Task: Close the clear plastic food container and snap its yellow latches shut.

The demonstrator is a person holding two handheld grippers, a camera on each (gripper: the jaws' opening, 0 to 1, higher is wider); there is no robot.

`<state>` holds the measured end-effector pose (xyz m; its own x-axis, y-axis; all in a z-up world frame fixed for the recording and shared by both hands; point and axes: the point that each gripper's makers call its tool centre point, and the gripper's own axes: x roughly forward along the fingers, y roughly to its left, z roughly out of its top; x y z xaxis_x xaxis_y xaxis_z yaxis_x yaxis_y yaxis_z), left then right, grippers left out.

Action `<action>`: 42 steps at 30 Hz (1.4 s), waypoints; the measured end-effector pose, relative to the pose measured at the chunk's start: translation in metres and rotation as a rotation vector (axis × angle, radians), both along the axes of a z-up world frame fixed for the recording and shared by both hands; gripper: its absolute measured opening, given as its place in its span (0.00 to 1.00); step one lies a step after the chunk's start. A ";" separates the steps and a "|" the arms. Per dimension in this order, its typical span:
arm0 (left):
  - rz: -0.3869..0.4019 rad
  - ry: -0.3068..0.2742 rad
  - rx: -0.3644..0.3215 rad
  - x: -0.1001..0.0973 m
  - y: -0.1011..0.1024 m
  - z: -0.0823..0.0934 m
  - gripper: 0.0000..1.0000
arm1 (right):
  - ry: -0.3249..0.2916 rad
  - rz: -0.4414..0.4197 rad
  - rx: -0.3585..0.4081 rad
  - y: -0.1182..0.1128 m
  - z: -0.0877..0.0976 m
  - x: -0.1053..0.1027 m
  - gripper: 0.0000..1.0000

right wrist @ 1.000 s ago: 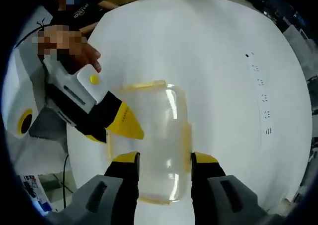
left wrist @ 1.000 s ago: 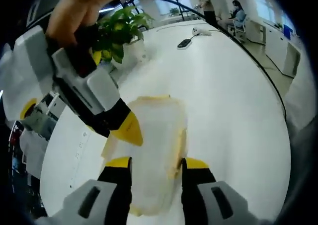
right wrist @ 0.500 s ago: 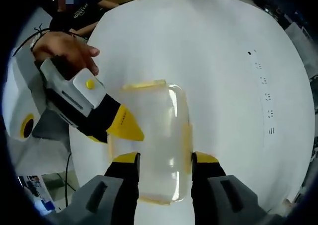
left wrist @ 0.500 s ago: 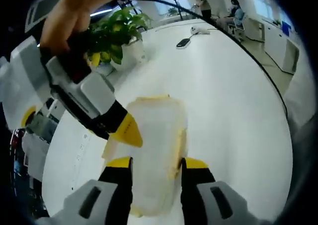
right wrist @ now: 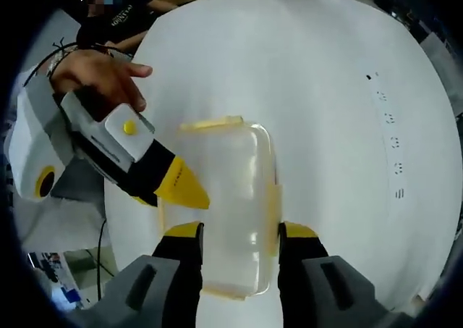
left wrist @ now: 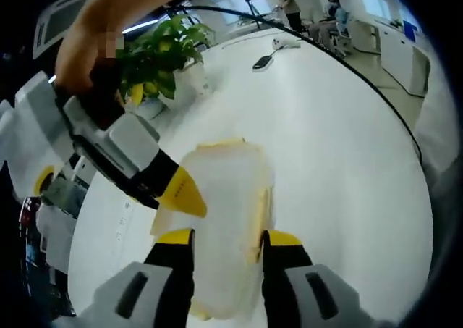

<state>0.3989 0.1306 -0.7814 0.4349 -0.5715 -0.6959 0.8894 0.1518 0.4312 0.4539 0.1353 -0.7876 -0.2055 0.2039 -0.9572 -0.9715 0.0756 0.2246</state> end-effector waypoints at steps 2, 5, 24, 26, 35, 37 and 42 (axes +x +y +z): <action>0.008 -0.001 0.002 0.001 0.000 0.000 0.31 | 0.008 0.006 -0.004 0.000 0.000 -0.001 0.37; 0.007 -0.002 0.001 0.001 0.001 0.001 0.31 | 0.017 0.016 -0.003 0.001 -0.001 -0.001 0.36; -0.007 -0.009 0.005 -0.003 0.000 -0.001 0.31 | 0.095 0.030 0.019 0.004 -0.002 -0.013 0.37; -0.002 -0.013 -0.002 -0.003 0.000 0.000 0.31 | 0.066 0.043 0.033 0.004 0.000 -0.012 0.37; 0.011 -0.002 -0.017 -0.002 0.000 0.002 0.32 | -0.052 0.095 0.045 0.006 0.006 -0.011 0.38; 0.016 0.029 -0.040 -0.003 0.000 0.004 0.32 | -0.059 0.061 0.032 0.005 0.007 -0.011 0.38; 0.027 0.033 -0.039 -0.003 0.002 0.006 0.35 | -0.136 0.027 0.061 0.005 0.010 -0.008 0.41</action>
